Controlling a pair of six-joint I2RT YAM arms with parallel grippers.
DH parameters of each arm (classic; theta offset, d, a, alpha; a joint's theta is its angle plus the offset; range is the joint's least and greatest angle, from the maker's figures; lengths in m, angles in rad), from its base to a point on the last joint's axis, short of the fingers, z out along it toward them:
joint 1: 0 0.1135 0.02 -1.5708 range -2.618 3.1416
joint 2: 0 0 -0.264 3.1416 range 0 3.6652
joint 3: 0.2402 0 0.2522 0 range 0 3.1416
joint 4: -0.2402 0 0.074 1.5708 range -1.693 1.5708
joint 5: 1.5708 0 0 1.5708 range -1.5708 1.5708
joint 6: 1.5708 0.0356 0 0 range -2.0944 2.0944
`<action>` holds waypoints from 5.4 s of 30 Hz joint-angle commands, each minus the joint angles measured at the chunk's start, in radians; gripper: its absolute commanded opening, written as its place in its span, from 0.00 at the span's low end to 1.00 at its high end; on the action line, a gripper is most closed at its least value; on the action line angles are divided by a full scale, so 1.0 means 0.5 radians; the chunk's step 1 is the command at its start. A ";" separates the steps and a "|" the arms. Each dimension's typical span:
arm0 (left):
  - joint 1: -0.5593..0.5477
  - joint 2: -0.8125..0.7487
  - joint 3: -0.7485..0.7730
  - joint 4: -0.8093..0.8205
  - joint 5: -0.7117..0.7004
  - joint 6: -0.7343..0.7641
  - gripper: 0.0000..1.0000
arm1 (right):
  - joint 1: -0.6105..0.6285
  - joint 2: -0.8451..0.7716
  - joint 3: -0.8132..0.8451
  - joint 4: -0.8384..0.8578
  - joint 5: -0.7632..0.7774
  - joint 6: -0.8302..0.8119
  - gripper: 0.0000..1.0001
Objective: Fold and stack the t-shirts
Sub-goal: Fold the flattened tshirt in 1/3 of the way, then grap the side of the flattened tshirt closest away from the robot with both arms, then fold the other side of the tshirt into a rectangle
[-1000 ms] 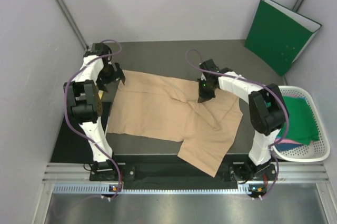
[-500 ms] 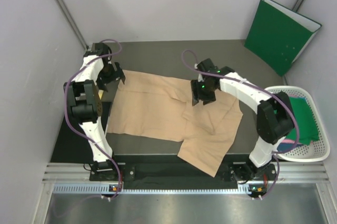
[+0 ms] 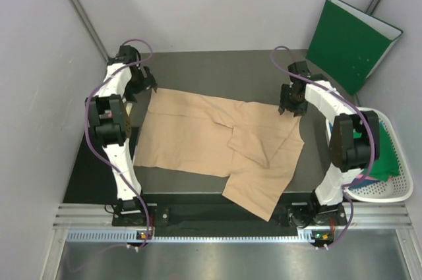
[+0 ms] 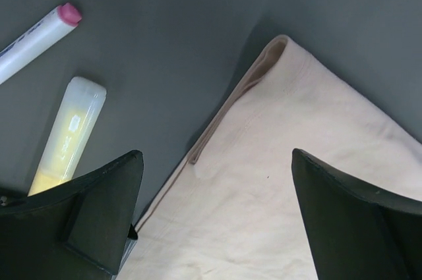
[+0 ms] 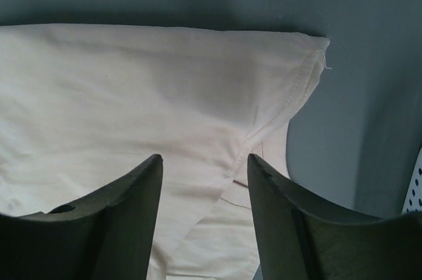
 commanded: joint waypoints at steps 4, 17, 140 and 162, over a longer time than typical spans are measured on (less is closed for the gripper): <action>0.008 0.180 0.221 -0.040 -0.008 -0.070 0.98 | -0.025 0.106 0.202 -0.083 0.226 -0.038 0.53; -0.002 0.306 0.252 -0.025 0.019 -0.089 0.96 | -0.187 0.198 0.140 -0.078 0.423 -0.020 0.50; 0.044 -0.890 -1.755 0.365 0.191 -0.267 0.00 | 0.015 -1.155 -1.185 0.168 -0.434 0.658 0.00; 0.069 -0.728 -0.896 0.009 0.335 -0.322 0.00 | -0.181 -0.532 -0.096 0.294 -0.483 0.232 0.00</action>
